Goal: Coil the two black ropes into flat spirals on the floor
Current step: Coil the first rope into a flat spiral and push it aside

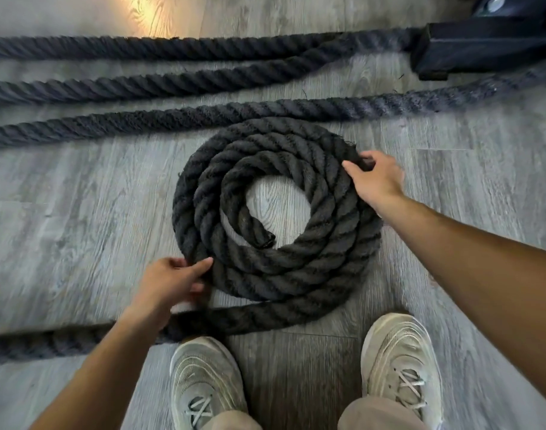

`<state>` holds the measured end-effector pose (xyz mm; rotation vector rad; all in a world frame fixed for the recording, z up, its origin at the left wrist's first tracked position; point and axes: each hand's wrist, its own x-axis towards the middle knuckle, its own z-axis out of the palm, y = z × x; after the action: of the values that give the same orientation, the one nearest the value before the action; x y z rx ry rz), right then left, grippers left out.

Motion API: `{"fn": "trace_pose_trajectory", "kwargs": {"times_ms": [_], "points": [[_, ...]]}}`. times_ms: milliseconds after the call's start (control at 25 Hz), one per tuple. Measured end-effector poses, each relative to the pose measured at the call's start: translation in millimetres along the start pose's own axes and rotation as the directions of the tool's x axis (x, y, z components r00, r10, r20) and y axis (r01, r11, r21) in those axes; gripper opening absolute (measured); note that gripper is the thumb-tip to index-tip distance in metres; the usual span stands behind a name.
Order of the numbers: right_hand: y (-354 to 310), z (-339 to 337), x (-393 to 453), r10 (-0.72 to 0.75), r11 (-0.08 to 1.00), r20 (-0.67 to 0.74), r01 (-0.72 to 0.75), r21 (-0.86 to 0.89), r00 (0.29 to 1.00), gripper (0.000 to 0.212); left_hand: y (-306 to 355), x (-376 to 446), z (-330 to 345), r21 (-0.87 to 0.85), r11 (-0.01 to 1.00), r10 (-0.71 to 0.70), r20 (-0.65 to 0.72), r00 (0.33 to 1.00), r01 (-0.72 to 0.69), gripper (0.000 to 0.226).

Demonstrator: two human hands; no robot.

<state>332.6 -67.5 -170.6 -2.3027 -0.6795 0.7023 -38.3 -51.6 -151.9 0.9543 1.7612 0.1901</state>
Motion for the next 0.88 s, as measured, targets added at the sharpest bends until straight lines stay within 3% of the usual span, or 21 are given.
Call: {"fn": "trace_pose_trajectory", "kwargs": {"times_ms": [80,200,320,480,680,880], "points": [[10,2,-14,0.034,0.999,-0.021,-0.034,0.019,0.999,0.048,10,9,-9,0.057,0.998,0.007,-0.008,1.0,-0.007,0.052],[43,8,-76,0.154,0.98,-0.043,-0.147,0.137,0.987,0.055,40,37,-21,-0.069,0.988,0.136,-0.078,0.988,-0.142,0.064],[62,17,-146,0.21,0.976,-0.067,-0.204,0.077,0.976,0.064,67,69,-18,-0.027,0.949,0.313,-0.053,0.948,-0.315,0.06],[53,21,-150,0.198,0.98,-0.016,-0.197,0.025,0.98,0.068,71,88,-16,0.101,0.927,0.37,-0.083,0.925,-0.361,0.046],[34,-4,-78,0.085,0.996,0.091,-0.087,0.018,0.992,0.063,45,41,-12,-0.071,0.973,0.208,-0.131,0.969,-0.218,0.061],[6,-10,-2,0.125,0.992,0.017,-0.125,0.033,0.992,0.05,-4,-9,15,-0.17,0.985,-0.02,0.024,1.0,0.024,0.072]]}}
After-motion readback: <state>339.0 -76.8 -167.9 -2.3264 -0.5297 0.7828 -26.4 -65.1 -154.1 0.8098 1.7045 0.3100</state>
